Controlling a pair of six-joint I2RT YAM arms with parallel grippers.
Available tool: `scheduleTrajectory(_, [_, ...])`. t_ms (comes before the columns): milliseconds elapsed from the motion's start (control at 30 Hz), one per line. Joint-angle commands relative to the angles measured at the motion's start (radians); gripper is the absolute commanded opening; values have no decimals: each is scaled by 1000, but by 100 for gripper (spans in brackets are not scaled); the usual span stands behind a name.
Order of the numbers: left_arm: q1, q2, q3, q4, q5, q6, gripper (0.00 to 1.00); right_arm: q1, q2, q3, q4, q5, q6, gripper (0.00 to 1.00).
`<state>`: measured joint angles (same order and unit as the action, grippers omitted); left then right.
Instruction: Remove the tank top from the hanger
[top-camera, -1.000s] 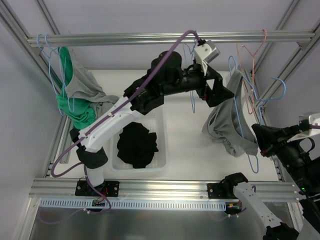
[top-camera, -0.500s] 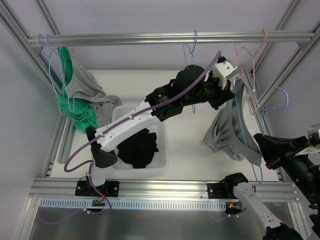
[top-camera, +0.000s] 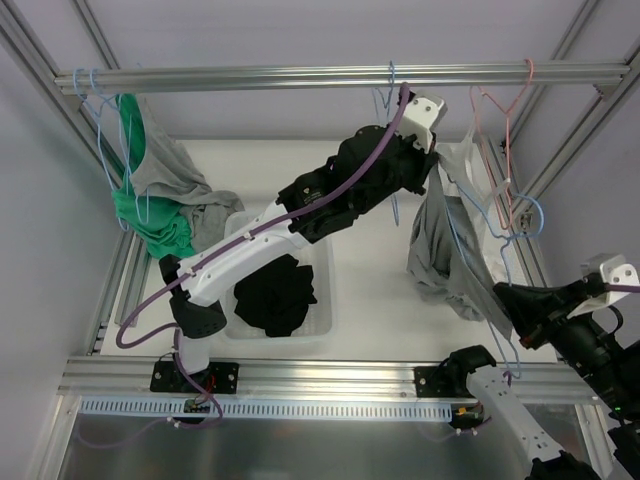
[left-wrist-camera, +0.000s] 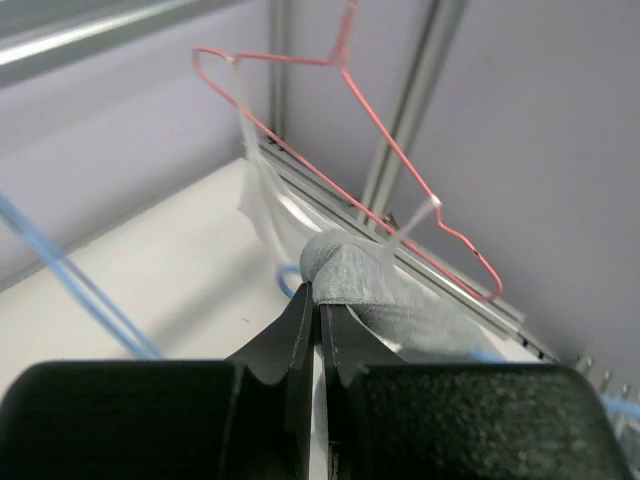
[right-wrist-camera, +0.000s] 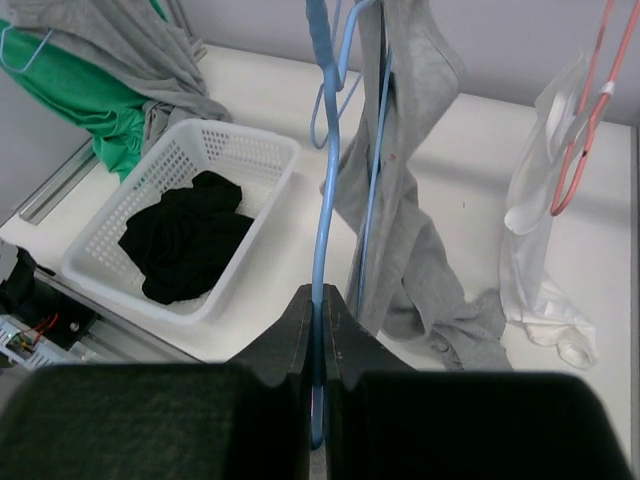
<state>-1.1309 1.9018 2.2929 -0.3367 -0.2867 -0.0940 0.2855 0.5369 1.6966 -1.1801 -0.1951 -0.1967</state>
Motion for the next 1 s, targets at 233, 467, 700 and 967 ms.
scheduleTrajectory(233, [57, -40, 76, 67, -58, -133, 0, 52, -183, 70, -46, -195, -81, 0])
scheduleTrajectory(467, [42, -46, 51, 109, 470, -122, 0, 76, -297, -24, 136, 5, -61, 0])
scheduleTrajectory(700, [-62, -245, -431, 397, 680, -119, 0, 76, -435, -355, 497, 269, -44, 0])
scheduleTrajectory(967, [-167, -420, -946, 613, 677, -48, 0, 76, -404, -635, 1045, 232, 68, 0])
